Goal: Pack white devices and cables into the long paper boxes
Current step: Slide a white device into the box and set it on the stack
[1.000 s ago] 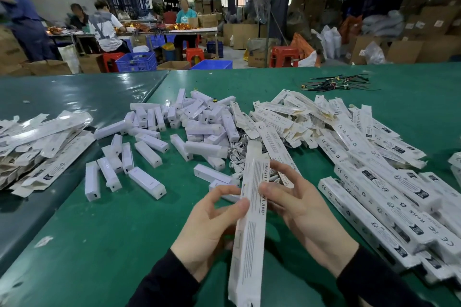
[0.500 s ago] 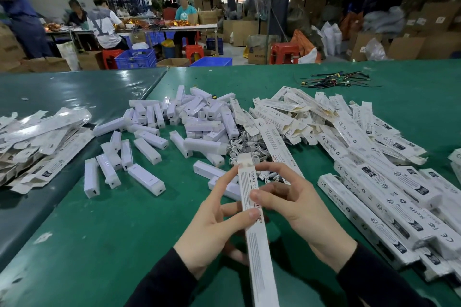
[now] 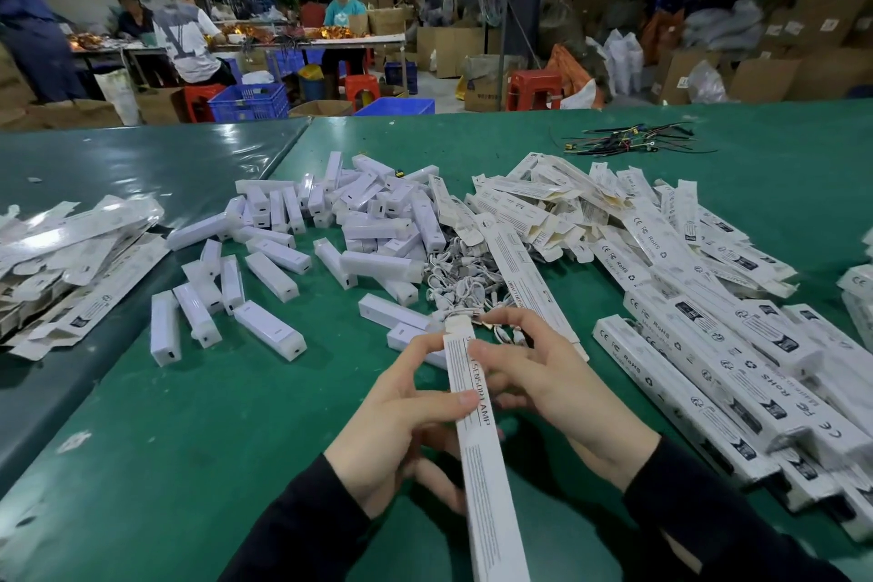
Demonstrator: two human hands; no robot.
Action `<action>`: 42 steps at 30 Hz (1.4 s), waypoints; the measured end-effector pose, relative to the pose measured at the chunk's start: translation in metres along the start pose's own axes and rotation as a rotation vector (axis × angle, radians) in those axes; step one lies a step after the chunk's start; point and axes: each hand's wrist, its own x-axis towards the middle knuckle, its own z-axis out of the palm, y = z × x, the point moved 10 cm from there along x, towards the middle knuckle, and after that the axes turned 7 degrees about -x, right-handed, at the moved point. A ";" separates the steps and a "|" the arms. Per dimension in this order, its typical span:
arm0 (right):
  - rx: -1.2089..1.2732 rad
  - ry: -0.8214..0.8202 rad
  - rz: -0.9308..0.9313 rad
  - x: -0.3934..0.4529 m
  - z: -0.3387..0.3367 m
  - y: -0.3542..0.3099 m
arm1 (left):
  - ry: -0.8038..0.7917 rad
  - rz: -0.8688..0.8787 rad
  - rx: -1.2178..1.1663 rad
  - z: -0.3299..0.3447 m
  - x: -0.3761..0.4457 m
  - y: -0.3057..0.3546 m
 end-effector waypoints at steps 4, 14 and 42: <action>0.159 0.008 0.116 0.000 0.003 0.010 | -0.014 -0.018 0.044 0.002 0.000 -0.005; 0.229 -0.035 0.124 -0.001 0.003 0.007 | -0.052 0.049 0.091 0.009 -0.001 0.001; 0.338 -0.047 0.062 -0.001 0.009 0.004 | 0.048 0.181 -0.218 -0.013 0.003 0.019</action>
